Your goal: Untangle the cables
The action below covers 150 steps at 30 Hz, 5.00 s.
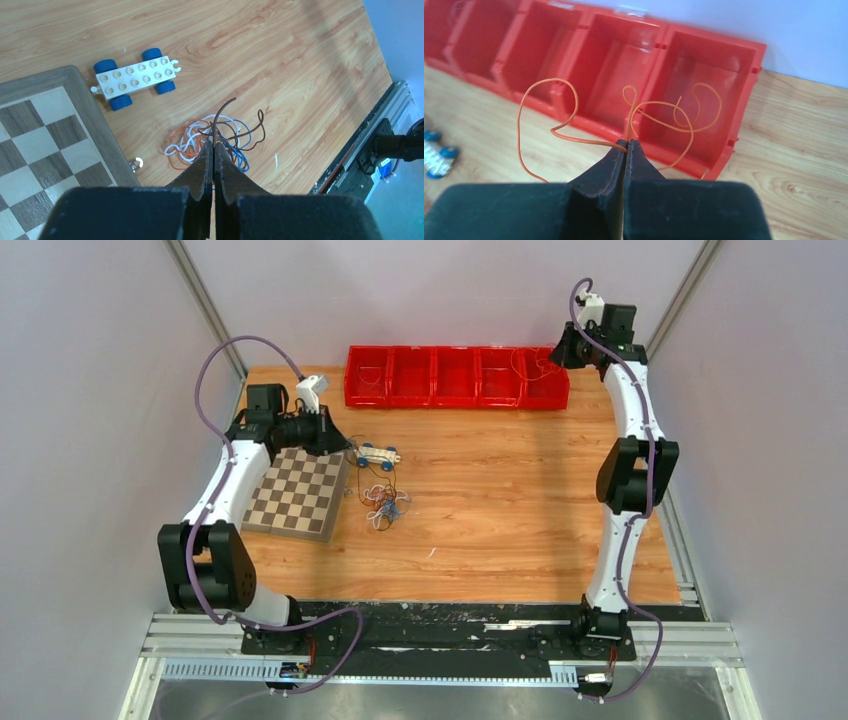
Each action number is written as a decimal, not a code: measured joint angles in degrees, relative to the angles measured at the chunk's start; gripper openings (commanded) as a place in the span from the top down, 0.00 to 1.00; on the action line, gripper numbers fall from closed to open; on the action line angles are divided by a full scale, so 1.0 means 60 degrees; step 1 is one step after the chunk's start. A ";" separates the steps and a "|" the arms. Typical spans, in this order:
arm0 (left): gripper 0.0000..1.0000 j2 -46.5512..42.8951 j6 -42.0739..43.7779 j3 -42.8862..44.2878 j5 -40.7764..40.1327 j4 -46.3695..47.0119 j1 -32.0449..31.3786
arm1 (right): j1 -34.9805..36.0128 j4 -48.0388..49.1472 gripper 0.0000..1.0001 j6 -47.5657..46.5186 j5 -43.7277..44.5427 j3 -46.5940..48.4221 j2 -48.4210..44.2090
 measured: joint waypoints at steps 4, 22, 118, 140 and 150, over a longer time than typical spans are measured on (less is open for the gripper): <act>1.00 0.0379 -0.0040 0.0375 -0.0080 -0.0004 0.0000 | -0.0080 0.0528 1.00 0.0521 0.0656 0.0364 0.0994; 1.00 0.1606 -0.0015 0.1399 -0.0510 -0.0798 0.0000 | 0.0364 0.4492 1.00 0.0856 0.5927 0.0310 0.2630; 1.00 -0.0076 -0.1355 -0.1592 -0.0809 0.0288 0.2018 | 0.3559 0.0590 1.00 -0.2718 -0.0138 -0.8451 -0.4408; 1.00 0.0153 0.0572 -0.1650 -0.1228 -0.1435 0.3559 | 0.0681 -0.0776 0.82 -0.4131 -0.0885 -0.9296 -0.4477; 1.00 0.0135 0.1534 -0.1377 -0.2845 -0.1158 0.4495 | -0.0634 -0.0965 0.83 -0.5173 0.0892 -0.9537 -0.4462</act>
